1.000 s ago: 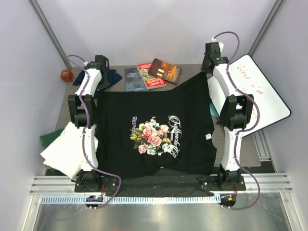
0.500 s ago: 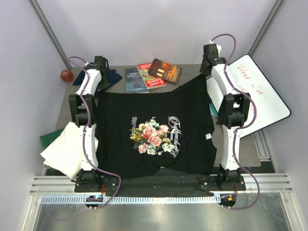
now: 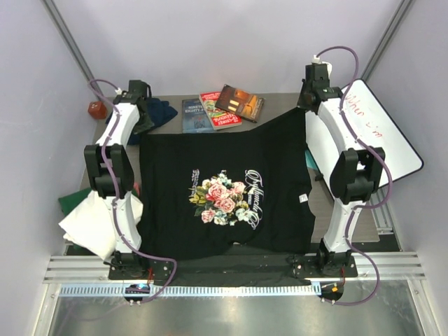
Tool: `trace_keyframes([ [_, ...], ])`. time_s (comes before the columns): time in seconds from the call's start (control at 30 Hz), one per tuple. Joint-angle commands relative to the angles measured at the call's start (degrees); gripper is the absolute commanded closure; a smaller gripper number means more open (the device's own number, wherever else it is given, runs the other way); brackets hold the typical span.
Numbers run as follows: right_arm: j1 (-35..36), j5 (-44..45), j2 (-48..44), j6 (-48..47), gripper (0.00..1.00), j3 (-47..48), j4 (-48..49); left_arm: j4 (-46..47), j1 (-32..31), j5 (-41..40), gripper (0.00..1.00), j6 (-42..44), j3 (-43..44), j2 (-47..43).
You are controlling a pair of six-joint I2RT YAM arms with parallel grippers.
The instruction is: Fold and stack the t-shirts
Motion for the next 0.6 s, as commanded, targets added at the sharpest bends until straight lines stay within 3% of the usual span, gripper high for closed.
trace_keyframes([
  [0.0,-0.5,-1.2,-4.5,-1.1,0.99,-2.9,3.5,0.8,0.6,-0.9,1.0,1.3,-2.2,-3.9],
  [0.57,-0.4,-1.2,-16.3,1.3,0.99,-18.9,2.3,-1.0,0.0,-2.5,1.0,0.9,-12.0,-10.5],
])
